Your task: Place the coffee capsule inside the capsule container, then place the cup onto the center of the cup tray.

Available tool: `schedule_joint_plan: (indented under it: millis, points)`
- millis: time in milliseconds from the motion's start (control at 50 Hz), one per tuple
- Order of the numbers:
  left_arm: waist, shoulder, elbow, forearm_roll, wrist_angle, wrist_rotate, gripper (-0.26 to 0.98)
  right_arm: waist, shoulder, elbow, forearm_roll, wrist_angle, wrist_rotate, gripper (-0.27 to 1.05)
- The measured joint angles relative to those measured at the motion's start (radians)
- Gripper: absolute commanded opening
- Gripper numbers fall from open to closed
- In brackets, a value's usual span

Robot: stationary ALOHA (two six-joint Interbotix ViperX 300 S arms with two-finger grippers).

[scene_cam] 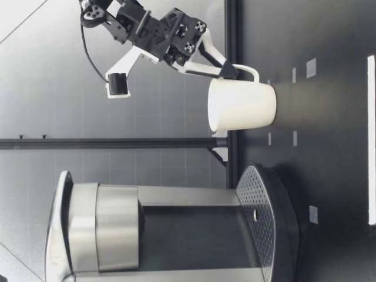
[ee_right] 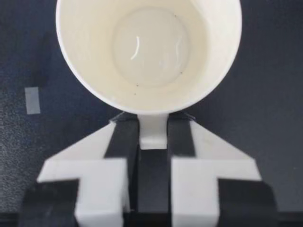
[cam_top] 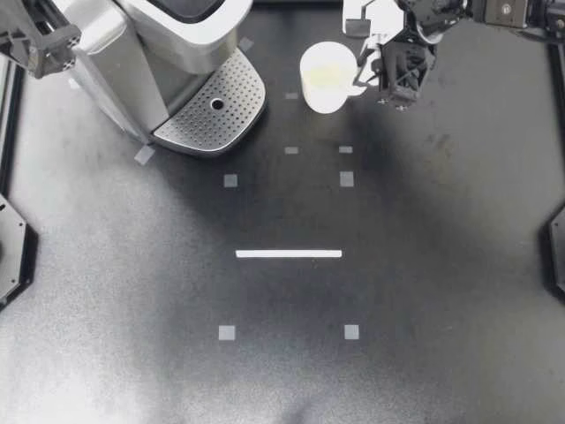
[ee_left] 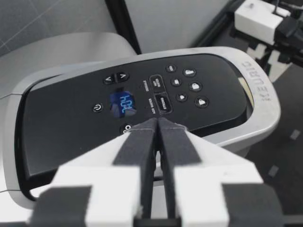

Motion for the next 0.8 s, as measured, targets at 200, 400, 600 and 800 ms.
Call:
schedule_joint_plan:
  millis: [200, 400, 600, 800]
  points:
    - [0.0, -0.002, 0.0, 0.0, 0.0, 0.0, 0.13, 0.012, -0.061, 0.0, 0.069, 0.002, 0.002, 0.05]
    - [0.0, -0.009, 0.0, 0.0, -0.002, 0.0, 0.13, 0.08, -0.075, -0.009, 0.098, 0.0, 0.018, 0.05]
    - [0.0, -0.009, 0.002, 0.0, -0.002, 0.0, 0.13, 0.126, -0.049, -0.066, 0.103, -0.003, 0.046, 0.05]
    - [0.0, -0.018, 0.015, 0.0, -0.002, 0.0, 0.13, 0.146, 0.006, -0.132, 0.103, -0.002, 0.051, 0.05]
